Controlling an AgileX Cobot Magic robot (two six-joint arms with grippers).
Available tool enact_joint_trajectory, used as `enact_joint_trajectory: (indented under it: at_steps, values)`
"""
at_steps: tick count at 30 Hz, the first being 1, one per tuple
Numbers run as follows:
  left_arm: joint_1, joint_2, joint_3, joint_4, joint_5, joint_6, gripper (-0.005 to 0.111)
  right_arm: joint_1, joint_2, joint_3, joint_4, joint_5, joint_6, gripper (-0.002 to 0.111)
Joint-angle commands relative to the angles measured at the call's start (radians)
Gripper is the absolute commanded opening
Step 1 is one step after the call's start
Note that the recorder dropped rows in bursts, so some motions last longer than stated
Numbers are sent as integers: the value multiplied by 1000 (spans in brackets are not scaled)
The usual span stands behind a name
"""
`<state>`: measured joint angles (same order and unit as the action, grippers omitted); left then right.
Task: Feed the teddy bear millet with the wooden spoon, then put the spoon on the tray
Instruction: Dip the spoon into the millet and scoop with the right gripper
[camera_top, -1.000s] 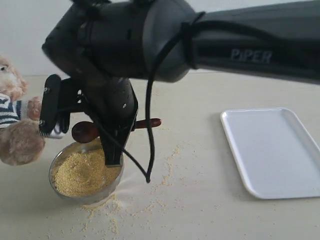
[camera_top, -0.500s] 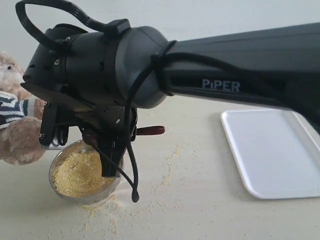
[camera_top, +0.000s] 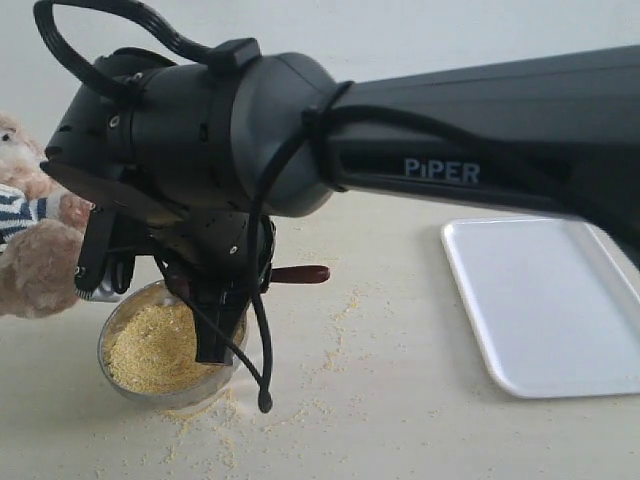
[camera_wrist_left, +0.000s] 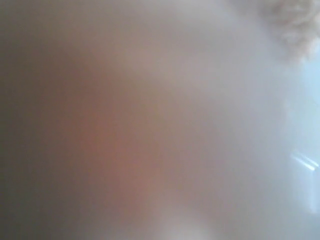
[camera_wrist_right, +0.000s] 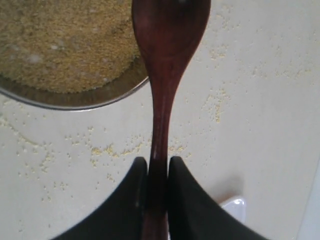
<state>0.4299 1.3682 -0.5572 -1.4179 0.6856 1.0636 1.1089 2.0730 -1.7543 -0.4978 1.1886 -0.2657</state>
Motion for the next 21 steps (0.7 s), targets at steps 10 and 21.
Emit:
enact_joint_trajectory:
  at_steps: [10,21]
  values:
    - [5,-2,-4,-92,-76,53,5,-12,22,-4,-11,32,-207,0]
    - [5,-2,-4,-92,-50,55,5,-10,70,-4,8,-97,-101,0]
